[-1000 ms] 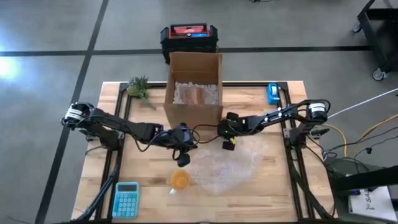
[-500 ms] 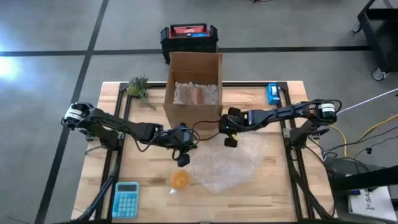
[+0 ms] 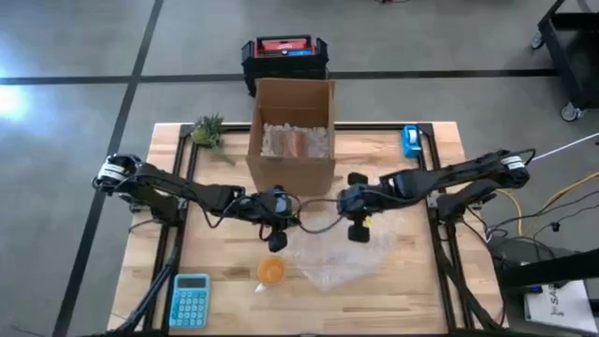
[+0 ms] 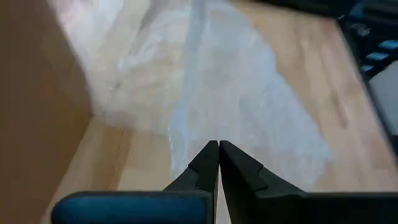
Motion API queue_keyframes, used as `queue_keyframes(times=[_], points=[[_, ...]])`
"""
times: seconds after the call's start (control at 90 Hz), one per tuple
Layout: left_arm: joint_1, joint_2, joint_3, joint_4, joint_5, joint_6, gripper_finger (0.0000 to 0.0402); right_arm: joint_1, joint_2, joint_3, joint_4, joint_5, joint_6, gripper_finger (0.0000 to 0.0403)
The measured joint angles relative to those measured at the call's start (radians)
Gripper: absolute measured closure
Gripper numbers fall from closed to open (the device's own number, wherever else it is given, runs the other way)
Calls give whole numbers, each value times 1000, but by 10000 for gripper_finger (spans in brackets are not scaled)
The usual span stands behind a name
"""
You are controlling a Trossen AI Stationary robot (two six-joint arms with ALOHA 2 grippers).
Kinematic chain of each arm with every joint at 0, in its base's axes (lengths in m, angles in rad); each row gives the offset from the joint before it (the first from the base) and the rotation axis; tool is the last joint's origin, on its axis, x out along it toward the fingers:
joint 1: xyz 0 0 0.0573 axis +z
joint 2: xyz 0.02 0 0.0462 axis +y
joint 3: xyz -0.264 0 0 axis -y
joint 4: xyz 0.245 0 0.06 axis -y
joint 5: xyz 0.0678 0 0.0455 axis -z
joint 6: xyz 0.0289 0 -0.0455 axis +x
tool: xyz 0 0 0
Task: Wrap mug
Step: Wrap the yellow mug with bubble wrap
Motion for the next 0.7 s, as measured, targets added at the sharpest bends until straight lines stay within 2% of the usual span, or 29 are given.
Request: queue_keyframes(times=[0.322, 0.7], points=[[-27, 17, -4, 4, 1, -32, 377, 91, -1, 3, -3, 57, 22, 403], [-34, 200, 41, 111, -9, 56, 252, 96, -1, 11, -1, 58, 18, 403]])
